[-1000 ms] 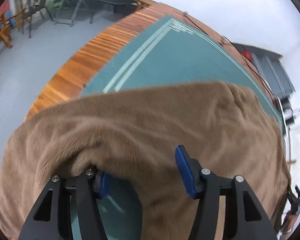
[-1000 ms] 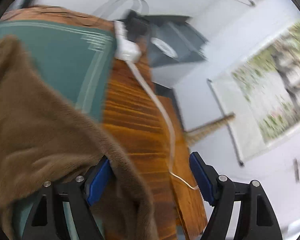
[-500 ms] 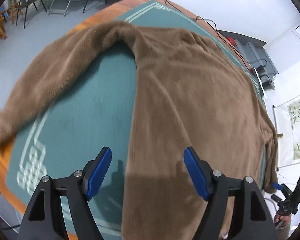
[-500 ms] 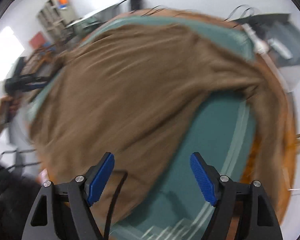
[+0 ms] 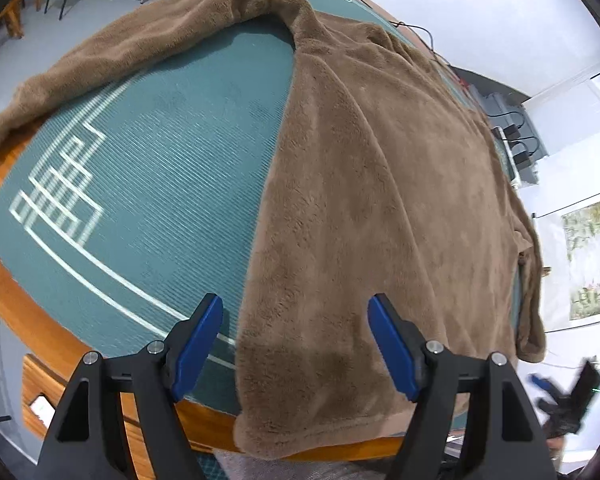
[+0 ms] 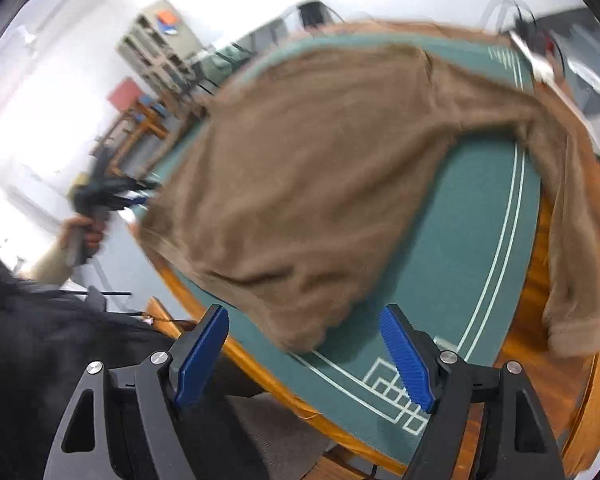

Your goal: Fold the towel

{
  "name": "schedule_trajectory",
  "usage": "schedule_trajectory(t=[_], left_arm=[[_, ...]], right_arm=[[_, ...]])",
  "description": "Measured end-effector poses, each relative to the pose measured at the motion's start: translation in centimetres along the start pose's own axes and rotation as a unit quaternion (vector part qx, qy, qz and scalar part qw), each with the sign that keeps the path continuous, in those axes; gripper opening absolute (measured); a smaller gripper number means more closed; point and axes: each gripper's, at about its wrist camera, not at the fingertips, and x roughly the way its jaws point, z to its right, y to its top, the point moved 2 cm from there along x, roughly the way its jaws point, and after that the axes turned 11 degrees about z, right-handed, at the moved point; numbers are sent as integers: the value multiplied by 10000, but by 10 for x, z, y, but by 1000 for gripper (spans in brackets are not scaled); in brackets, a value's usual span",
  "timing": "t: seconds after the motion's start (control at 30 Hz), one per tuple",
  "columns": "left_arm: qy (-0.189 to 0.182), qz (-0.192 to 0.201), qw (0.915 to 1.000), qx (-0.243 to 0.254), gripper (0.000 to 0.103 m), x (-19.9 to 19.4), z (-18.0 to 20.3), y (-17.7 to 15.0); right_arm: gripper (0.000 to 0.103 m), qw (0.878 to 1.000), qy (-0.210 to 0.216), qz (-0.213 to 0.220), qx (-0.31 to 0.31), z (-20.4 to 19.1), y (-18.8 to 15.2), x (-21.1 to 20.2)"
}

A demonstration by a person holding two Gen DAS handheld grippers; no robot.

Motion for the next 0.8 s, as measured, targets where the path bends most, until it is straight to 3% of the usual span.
schedule_trajectory(t=[0.07, 0.2, 0.43, 0.5, 0.53, 0.57, 0.67, 0.8], left_arm=[[-131, 1, 9999, -43, 79, 3, 0, -5], [-339, 48, 9994, -64, 79, 7, -1, -14], [-398, 140, 9989, 209, 80, 9, 8, -19], [-399, -35, 9984, 391, 57, 13, 16, -20], [-353, -139, 9984, 415, 35, 17, 18, -20], [-307, -242, 9983, 440, 25, 20, 20, -20], [-280, -360, 9980, 434, 15, 17, 21, -14], [-215, -264, 9977, 579, 15, -22, 18, 2]], right_arm=[[80, 9994, 51, -187, 299, 13, -12, 27], [80, 9993, -63, -299, 233, 17, -22, 61], [80, 9992, -26, -31, 389, 9, -14, 77], [73, 9998, -23, -89, 191, -3, -14, 81], [56, 9998, -1, -135, 171, -6, -13, 83], [40, 9997, 23, -185, 183, -9, -12, 85], [29, 9986, 337, -161, 376, -12, -4, 77], [27, 9915, 1024, 136, 786, -10, 12, 34]])
